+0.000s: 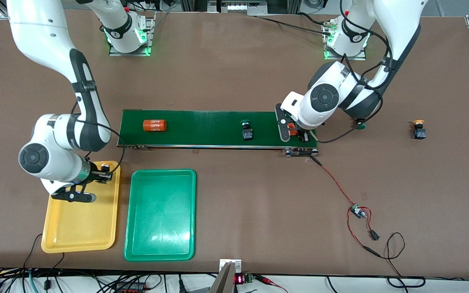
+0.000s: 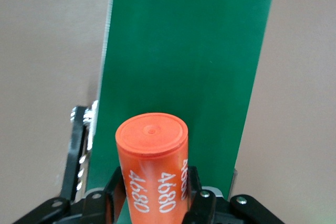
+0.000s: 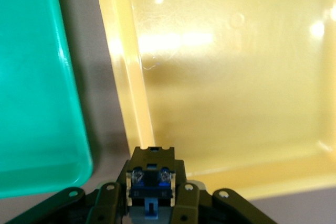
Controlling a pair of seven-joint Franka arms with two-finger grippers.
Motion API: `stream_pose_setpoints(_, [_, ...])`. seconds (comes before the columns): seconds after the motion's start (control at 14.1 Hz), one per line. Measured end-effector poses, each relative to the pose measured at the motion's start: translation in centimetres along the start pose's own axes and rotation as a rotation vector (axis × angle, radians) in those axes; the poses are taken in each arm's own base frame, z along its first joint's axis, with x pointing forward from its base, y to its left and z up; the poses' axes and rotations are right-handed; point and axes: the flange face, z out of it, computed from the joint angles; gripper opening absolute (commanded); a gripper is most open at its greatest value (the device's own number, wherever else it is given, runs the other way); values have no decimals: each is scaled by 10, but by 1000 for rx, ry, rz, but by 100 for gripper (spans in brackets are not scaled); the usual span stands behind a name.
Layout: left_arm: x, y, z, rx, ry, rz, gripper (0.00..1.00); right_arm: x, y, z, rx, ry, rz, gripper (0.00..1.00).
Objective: Sort buttons by color to trays
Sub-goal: 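Lower the yellow button into the yellow tray and open the right gripper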
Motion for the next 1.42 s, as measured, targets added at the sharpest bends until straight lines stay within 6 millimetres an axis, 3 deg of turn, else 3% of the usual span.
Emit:
stream_pose_setpoints(0.07, [0,0,6,-4,2,15,59,4,2,10,-4,13,-38,0])
stream_pose_setpoints(0.14, [1,0,10,-6,6,23,100,8,7,19,0,17,-68,0])
stream_pose_setpoints(0.43, [-1,-2,16,-14,7,28,100,23,41,59,96,15,-136,0])
stream_pose_setpoints(0.57, [-2,-5,11,-4,11,23,100,29,55,68,158,27,-178,99])
stream_pose_setpoints(0.78, [-20,-21,-5,31,14,-30,100,33,61,63,190,47,-198,100])
stream_pose_setpoints(0.99, [-64,-53,-19,60,4,-204,100,35,45,44,215,33,-214,100])
stream_pose_setpoints(1.2, [-100,-70,-26,59,-22,-467,100,31,22,-8,249,8,-153,100])
stream_pose_setpoints(1.42, [-126,-74,-27,43,-74,-776,100,15,-20,-69,263,-31,-96,100])
